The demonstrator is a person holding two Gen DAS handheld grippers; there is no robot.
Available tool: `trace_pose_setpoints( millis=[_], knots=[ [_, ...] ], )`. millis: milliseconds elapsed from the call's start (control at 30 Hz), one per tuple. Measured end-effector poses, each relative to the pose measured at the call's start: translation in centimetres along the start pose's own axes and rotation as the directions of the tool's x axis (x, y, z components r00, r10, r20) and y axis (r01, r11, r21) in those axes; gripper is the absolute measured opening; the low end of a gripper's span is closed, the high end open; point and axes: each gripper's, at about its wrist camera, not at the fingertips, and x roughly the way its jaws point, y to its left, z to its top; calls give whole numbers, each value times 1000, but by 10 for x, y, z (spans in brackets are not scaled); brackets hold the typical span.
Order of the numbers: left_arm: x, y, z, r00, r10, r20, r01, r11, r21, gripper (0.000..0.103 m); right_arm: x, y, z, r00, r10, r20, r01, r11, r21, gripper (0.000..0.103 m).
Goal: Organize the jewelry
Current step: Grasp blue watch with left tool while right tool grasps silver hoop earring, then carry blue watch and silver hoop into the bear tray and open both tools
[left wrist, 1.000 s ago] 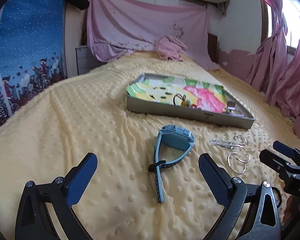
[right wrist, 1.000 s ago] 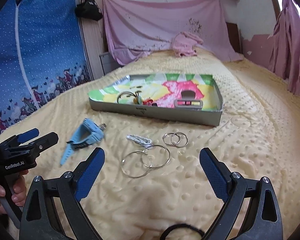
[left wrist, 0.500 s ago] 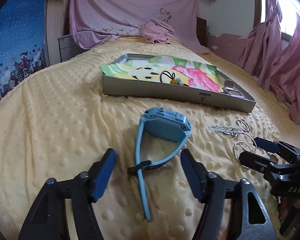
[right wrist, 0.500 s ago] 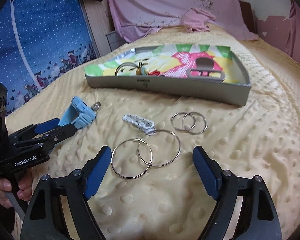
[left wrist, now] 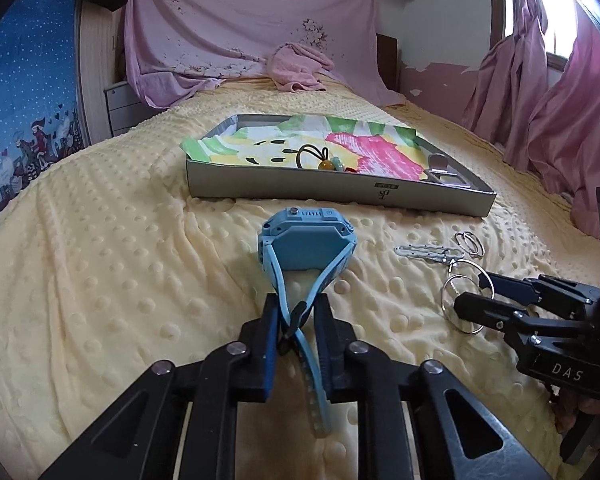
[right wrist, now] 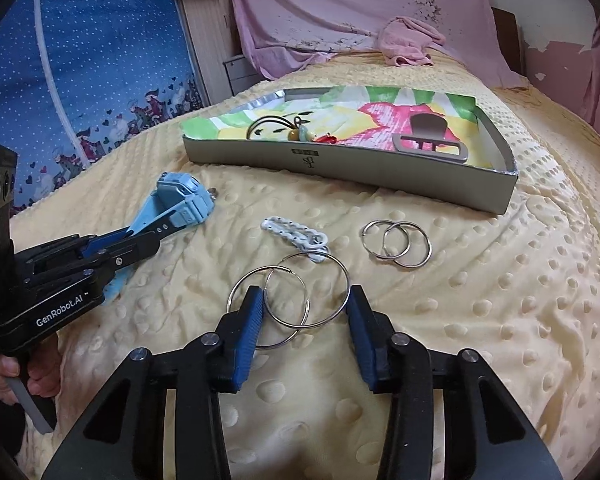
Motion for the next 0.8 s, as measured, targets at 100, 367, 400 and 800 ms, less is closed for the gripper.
trace_pose_setpoints(
  millis=[100, 367, 400, 800],
  knots=[
    [-6, -1, 1, 1000, -11, 8, 11, 1000, -7, 14, -4, 3, -1, 1000, 16, 12, -16, 1000, -10, 38],
    [-25, -12, 17, 997, -26, 70, 26, 1000, 2, 13, -31, 2, 11, 994, 44, 102, -42, 999, -18, 38],
    [-26, -14, 22, 996, -28, 80, 28, 1000, 0, 13, -35, 1, 15, 993, 40, 113, -38, 999, -21, 38],
    [27, -38, 100, 982, -156, 106, 160, 987, -26, 13, -53, -61, 89, 971, -66, 228, 60, 998, 32, 38]
  ],
)
